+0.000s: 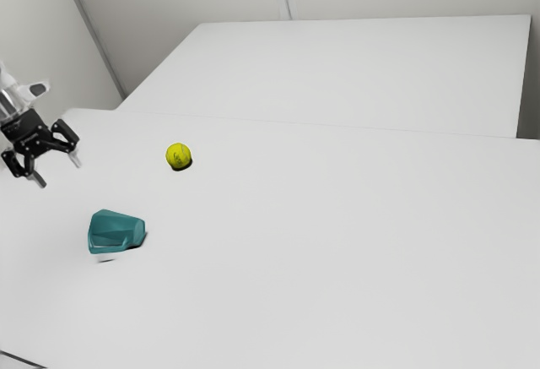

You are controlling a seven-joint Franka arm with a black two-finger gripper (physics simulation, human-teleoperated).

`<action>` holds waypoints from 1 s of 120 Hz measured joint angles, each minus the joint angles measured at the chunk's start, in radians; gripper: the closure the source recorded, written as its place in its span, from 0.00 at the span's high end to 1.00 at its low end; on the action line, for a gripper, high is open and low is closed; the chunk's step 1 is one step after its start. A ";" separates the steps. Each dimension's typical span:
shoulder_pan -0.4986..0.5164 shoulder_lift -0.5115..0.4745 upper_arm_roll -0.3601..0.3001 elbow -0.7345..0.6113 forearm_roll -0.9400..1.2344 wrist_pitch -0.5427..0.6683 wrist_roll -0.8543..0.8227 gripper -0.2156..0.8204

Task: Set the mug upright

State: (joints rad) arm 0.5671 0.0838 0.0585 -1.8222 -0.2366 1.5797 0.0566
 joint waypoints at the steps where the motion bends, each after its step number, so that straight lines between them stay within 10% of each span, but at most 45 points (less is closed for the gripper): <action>1: 0.003 0.005 0.000 0.000 -0.003 -0.001 0.002 0.79; 120: 0.044 0.356 -0.013 0.045 -0.325 0.070 0.196 0.79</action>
State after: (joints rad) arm 0.6112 0.4396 0.0454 -1.7776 -0.5620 1.6496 0.2530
